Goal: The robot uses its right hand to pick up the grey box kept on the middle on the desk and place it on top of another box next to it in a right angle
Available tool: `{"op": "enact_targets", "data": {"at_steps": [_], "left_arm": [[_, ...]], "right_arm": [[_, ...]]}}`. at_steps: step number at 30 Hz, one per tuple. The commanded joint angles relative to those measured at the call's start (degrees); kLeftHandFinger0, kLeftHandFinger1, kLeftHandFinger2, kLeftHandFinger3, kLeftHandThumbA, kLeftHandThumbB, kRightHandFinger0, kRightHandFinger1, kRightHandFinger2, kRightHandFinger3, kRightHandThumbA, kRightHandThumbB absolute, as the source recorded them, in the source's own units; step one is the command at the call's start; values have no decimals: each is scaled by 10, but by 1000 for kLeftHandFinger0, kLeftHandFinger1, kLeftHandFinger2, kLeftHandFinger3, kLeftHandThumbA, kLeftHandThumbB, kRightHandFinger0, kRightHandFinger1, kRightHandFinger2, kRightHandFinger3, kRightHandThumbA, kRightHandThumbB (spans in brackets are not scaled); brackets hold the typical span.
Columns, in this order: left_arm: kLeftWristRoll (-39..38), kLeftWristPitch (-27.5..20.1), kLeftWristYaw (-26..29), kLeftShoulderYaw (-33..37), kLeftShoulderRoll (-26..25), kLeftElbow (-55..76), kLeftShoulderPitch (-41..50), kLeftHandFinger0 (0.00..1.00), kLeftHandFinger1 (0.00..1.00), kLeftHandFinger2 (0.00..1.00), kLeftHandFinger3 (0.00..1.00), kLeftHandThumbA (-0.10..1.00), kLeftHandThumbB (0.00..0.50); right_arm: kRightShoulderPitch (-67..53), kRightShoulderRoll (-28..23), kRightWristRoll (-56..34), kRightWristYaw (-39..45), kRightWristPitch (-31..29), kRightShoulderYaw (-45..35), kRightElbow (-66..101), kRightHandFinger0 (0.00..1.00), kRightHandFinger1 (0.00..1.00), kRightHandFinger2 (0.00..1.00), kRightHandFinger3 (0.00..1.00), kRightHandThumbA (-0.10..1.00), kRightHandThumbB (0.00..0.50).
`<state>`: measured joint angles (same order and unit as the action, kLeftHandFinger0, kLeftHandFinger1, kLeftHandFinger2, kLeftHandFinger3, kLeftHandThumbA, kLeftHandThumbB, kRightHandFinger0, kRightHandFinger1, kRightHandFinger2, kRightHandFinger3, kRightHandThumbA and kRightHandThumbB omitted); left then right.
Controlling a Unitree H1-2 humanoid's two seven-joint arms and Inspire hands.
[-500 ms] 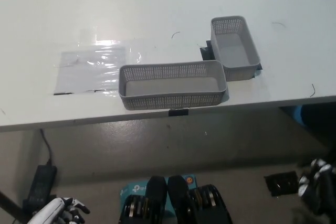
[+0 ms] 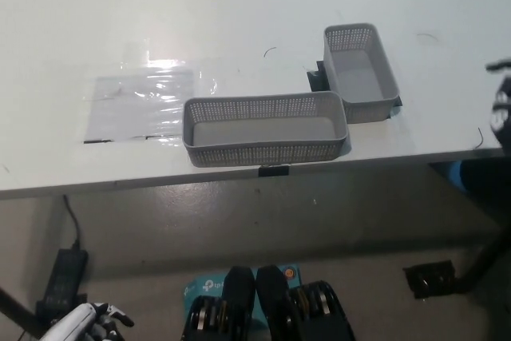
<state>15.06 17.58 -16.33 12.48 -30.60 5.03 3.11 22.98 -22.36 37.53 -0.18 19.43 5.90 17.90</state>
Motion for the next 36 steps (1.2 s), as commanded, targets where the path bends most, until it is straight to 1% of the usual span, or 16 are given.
{"op": "enact_targets", "data": {"at_steps": [1, 2, 4, 5, 6, 7, 8, 10, 11, 14, 18, 23, 24, 29, 33, 36], "left_arm": [[8, -1, -12, -9, -19, 15, -8, 372, 412, 518, 594, 82, 315], [5, -3, -13, -10, -18, 13, -9, 369, 407, 506, 582, 73, 315], [4, -4, -13, -12, -16, 12, -8, 329, 376, 481, 578, 75, 315], [7, -3, -15, -11, -17, 11, -9, 346, 392, 495, 584, 80, 310], [8, -1, -14, -11, -17, 12, -9, 348, 393, 495, 585, 82, 311], [8, 2, -15, -11, -17, 13, -9, 356, 401, 501, 587, 80, 313], [9, 1, -14, -12, -16, 15, -5, 364, 406, 501, 585, 80, 314], [9, 0, -14, -12, -16, 14, -5, 367, 407, 499, 583, 81, 313], [10, -3, -14, -11, -18, 11, -6, 374, 413, 506, 576, 90, 311], [8, 0, -17, -13, -19, 12, -8, 363, 404, 502, 580, 78, 312], [7, 1, -17, -14, -18, 16, -7, 341, 382, 478, 581, 69, 310], [9, 9, -18, -14, -19, 17, -3, 370, 419, 527, 611, 63, 306], [10, 9, -18, -13, -19, 16, -4, 361, 408, 512, 598, 71, 310], [10, 9, -19, -15, -16, 16, -5, 330, 377, 484, 585, 76, 321], [13, -4, -19, -13, -17, 10, -8, 312, 358, 457, 573, 70, 314], [12, 3, -24, -15, -17, 13, -9, 324, 367, 458, 573, 76, 319]], "right_arm": [[46, -37, -1, 52, -44, 24, -25, 802, 516, 316, 541, 31, 357], [75, -51, -7, 90, -43, 45, -51, 1000, 743, 536, 629, 88, 358], [95, -59, -1, 105, -43, 64, -74, 1000, 747, 602, 678, 144, 378], [105, -59, -3, 99, -54, 70, -91, 1000, 674, 614, 686, 166, 415], [113, -59, -9, 104, -54, 74, -100, 1000, 674, 688, 721, 194, 431], [123, -60, -8, 112, -53, 82, -113, 824, 690, 740, 759, 213, 436], [129, -63, -3, 118, -55, 90, -120, 769, 755, 823, 813, 248, 442], [136, -66, 1, 123, -58, 98, -127, 781, 786, 856, 832, 263, 445], [157, -68, -1, 162, -43, 115, -143, 986, 1000, 1000, 974, 297, 394], [185, -71, 4, 189, -37, 135, -167, 1000, 1000, 1000, 1000, 295, 391], [210, -71, 27, 199, -36, 157, -194, 1000, 1000, 1000, 1000, 337, 423], [220, -59, 46, 191, -39, 178, -216, 1000, 1000, 1000, 1000, 314, 450], [224, -54, 56, 196, -34, 188, -219, 1000, 1000, 1000, 1000, 352, 463], [229, -39, 70, 187, -44, 205, -240, 1000, 1000, 1000, 1000, 352, 471], [226, -28, 64, 178, -56, 207, -259, 1000, 1000, 1000, 1000, 303, 442], [225, -21, 69, 173, -69, 214, -274, 1000, 1000, 1000, 1000, 318, 438]]}}
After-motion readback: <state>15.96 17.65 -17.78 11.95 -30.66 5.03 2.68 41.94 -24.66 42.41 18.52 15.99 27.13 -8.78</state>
